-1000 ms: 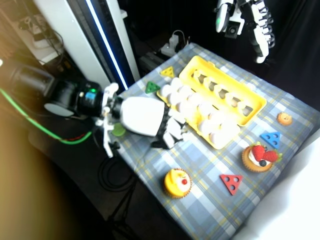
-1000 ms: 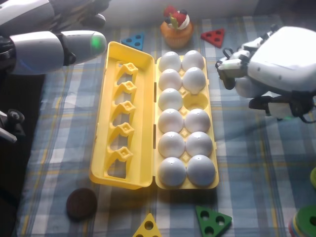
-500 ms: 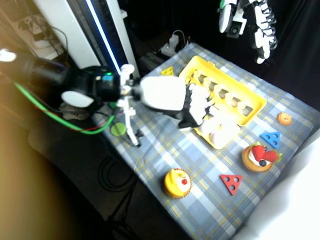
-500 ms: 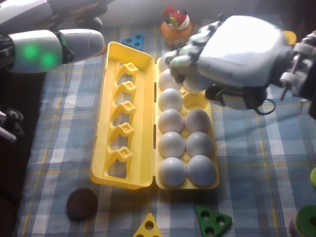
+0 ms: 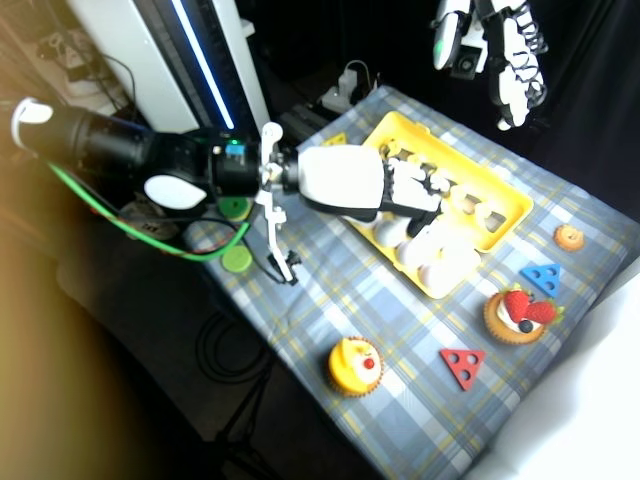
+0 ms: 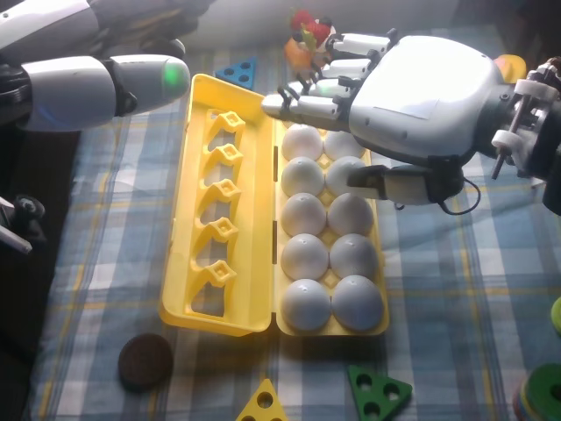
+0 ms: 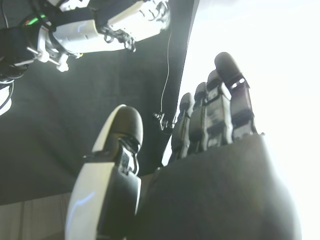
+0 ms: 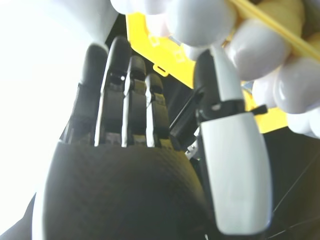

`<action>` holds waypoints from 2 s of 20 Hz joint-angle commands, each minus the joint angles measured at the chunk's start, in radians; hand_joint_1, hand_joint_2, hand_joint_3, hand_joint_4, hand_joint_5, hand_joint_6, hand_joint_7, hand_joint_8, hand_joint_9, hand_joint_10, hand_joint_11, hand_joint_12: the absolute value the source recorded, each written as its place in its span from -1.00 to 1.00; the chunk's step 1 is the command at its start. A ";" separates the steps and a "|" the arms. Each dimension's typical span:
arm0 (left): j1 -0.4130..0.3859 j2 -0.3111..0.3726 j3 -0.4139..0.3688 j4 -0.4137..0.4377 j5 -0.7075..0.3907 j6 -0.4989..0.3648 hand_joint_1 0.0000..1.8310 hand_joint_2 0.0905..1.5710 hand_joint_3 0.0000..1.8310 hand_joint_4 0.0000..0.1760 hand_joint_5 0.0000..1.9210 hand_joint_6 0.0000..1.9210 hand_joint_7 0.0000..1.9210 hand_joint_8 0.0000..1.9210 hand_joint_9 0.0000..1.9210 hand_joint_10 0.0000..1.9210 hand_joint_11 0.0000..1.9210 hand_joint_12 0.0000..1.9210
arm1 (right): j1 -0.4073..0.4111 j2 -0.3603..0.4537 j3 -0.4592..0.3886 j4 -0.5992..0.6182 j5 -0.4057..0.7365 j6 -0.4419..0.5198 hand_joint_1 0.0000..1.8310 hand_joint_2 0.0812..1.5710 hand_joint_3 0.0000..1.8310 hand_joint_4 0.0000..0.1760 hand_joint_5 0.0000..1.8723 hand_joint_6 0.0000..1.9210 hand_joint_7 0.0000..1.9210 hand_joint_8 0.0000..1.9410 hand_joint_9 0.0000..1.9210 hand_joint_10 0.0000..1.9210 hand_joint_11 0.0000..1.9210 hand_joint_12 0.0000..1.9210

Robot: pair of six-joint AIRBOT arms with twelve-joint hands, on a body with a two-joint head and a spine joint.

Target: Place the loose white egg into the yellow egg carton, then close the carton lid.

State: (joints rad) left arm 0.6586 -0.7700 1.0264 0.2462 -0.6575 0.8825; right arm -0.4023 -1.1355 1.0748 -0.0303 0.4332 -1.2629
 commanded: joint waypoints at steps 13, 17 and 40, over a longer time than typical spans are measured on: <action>0.075 0.052 0.049 -0.034 -0.116 -0.286 -0.70 0.84 -1.00 -1.00 -1.00 -1.00 -0.93 -1.00 -0.86 -0.46 -1.00 0.73 | -0.124 0.339 -0.217 -0.026 0.313 0.019 -0.62 0.57 -1.00 0.67 -1.00 -1.00 -1.00 -1.00 -1.00 -1.00 -1.00 -0.76; 0.135 0.039 0.084 -0.002 -0.085 -0.421 -0.93 0.90 -1.00 -0.92 -1.00 -1.00 -1.00 -1.00 -0.96 -0.75 -1.00 0.28 | -0.196 0.435 -0.295 0.002 0.396 -0.037 -0.46 0.68 -0.98 -0.33 -1.00 -1.00 -1.00 -1.00 -1.00 -1.00 -1.00 -0.89; 0.331 -0.103 0.128 0.092 -0.294 -0.753 -0.65 0.53 -1.00 -0.61 -1.00 -1.00 -1.00 -1.00 -0.57 -0.94 -0.75 0.29 | -0.265 0.553 -0.360 0.025 0.531 -0.039 -0.40 0.71 -0.99 0.18 -1.00 -1.00 -1.00 -1.00 -1.00 -1.00 -1.00 -1.00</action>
State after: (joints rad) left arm 1.0004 -0.8703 1.1557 0.3683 -0.8124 0.1368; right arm -0.6769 -0.5896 0.7162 -0.0177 0.8284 -1.2999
